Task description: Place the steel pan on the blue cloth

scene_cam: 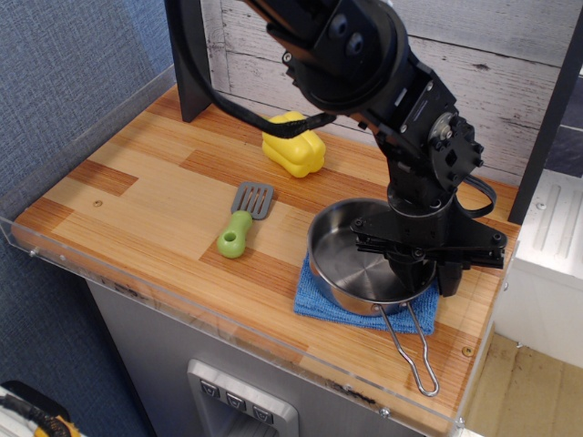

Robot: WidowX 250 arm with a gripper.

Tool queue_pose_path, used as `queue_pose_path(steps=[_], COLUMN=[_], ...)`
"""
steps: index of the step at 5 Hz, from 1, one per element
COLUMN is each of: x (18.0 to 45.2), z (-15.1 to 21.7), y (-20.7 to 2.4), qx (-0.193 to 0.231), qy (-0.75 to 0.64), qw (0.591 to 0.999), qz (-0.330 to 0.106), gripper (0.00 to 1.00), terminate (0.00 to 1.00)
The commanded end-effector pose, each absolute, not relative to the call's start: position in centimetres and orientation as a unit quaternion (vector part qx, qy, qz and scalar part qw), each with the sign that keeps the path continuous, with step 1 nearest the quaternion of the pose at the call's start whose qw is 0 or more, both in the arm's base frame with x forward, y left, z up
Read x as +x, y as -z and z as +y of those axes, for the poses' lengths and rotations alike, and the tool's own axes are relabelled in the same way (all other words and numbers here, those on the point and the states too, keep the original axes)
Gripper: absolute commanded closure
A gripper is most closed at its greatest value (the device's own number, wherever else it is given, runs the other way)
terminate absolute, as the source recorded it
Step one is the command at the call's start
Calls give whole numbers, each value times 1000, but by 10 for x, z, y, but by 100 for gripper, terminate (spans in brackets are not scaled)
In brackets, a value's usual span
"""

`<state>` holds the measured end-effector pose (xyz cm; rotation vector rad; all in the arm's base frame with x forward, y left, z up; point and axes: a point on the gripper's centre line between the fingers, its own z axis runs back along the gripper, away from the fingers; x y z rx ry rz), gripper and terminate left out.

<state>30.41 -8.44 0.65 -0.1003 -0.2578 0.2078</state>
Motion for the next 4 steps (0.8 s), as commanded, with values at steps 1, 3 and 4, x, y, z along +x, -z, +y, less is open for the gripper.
queue_pose_path(steps=[1,3,4], x=[290,303,308], z=[-55,-28,-2], y=[-65,-114,-115], qx=[-53,-81,-82], qy=[-121,-147,-178], qw=[981,972,967], qz=[-140,-168,-163], gripper=[0,0,0], terminate=[0,0,0])
